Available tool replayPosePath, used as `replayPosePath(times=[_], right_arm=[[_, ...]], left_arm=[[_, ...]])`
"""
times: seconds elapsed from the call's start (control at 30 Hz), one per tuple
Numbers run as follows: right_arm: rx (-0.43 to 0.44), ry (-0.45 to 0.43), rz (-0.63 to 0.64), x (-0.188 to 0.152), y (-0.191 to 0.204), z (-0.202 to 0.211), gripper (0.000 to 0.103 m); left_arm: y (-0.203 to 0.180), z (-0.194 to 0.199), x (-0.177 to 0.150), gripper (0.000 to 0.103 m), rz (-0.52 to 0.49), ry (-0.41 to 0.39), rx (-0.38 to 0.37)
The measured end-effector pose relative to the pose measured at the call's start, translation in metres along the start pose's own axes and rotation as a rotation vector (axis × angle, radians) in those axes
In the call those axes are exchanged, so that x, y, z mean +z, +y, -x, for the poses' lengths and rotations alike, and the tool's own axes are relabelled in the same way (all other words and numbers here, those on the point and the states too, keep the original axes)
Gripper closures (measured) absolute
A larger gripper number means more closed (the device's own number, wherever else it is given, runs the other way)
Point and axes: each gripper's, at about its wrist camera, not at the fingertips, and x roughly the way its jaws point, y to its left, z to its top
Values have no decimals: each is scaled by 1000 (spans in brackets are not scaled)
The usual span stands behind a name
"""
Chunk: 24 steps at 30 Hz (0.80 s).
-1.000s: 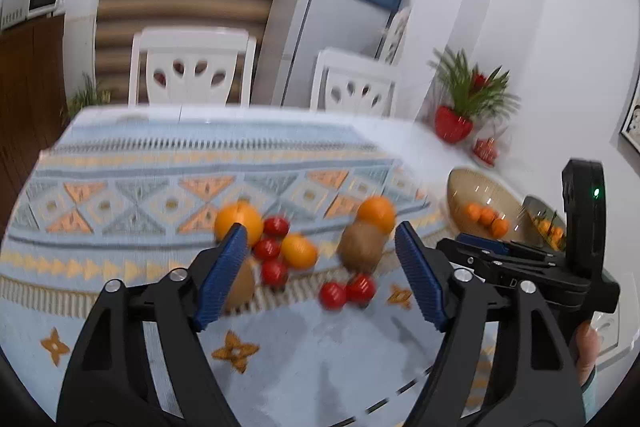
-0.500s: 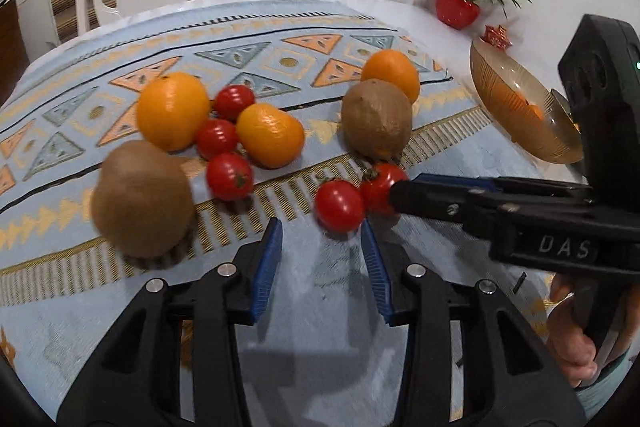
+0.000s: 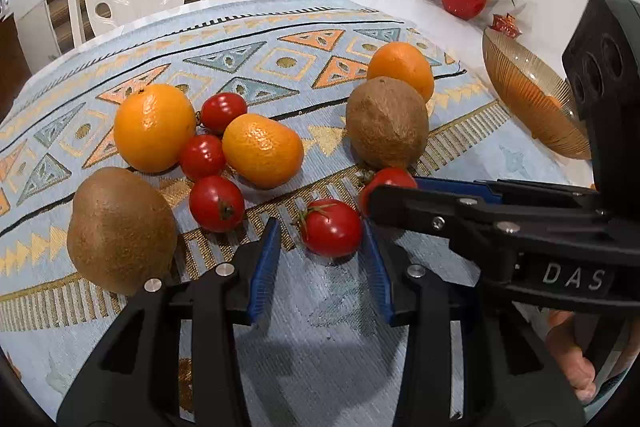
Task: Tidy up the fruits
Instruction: 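Return the left tool to the table and grasp a red cherry tomato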
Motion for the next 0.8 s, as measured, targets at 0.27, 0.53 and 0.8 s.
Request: replayPosePath(times=[0.27, 0.53, 0.8], right_arm=[[-20, -21, 23, 0, 5, -6, 70], [42, -60, 13, -2, 0, 2, 70], [49, -140, 66, -8, 9, 18, 70]], left_arm=[[-13, -1, -2, 73, -59, -21, 108], [-7, 10, -4, 73, -33, -78, 72], [-10, 24, -6, 73, -43, -151, 78]])
